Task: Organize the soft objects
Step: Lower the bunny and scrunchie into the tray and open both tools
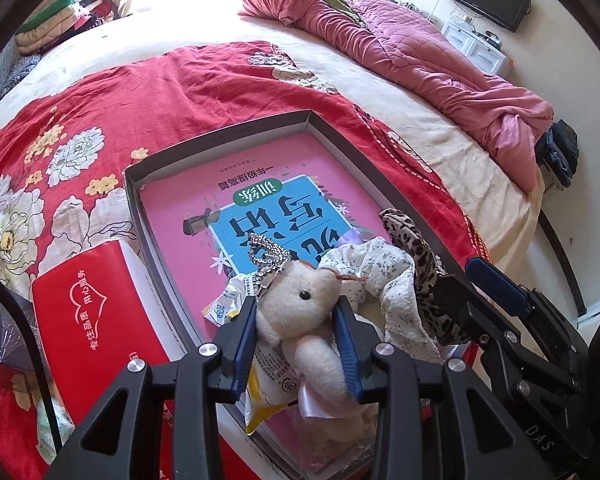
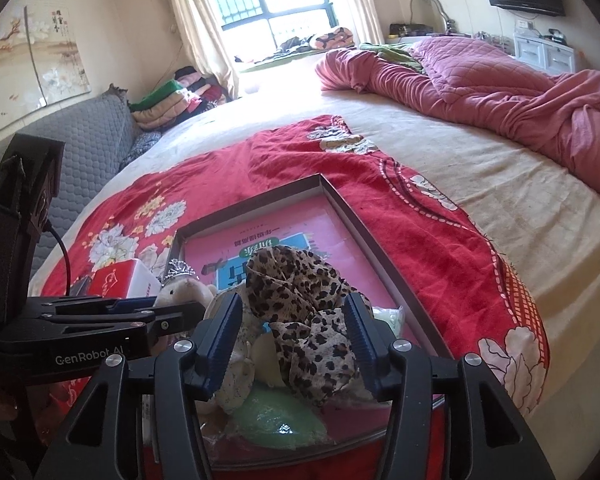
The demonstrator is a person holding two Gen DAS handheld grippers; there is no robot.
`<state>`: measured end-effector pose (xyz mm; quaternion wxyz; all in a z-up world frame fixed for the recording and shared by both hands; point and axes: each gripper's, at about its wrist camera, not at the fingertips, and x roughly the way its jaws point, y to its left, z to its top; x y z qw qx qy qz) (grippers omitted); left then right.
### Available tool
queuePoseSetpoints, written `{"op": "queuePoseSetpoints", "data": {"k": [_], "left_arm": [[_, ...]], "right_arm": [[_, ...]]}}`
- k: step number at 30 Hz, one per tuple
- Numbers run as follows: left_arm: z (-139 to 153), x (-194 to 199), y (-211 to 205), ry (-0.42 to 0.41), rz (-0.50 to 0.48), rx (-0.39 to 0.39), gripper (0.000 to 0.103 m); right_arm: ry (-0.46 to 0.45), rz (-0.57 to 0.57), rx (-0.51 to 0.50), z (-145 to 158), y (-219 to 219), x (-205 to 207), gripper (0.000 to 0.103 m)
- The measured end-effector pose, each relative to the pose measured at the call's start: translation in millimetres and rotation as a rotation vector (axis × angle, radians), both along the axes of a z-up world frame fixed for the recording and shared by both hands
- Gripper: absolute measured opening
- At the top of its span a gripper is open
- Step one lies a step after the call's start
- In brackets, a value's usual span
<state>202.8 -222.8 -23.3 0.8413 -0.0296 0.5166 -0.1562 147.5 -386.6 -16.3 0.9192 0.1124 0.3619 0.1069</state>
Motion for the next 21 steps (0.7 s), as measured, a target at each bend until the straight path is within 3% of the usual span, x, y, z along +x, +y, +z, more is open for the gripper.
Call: {"op": "queuePoseSetpoints", "data": {"k": [21], "left_arm": [[3.1,-8.0,-11.5,-0.025,-0.046,0.080,0.048]], "right_arm": [[0.005,-0.052,0.009,1.1,-11.3,-3.4,0.062]]}}
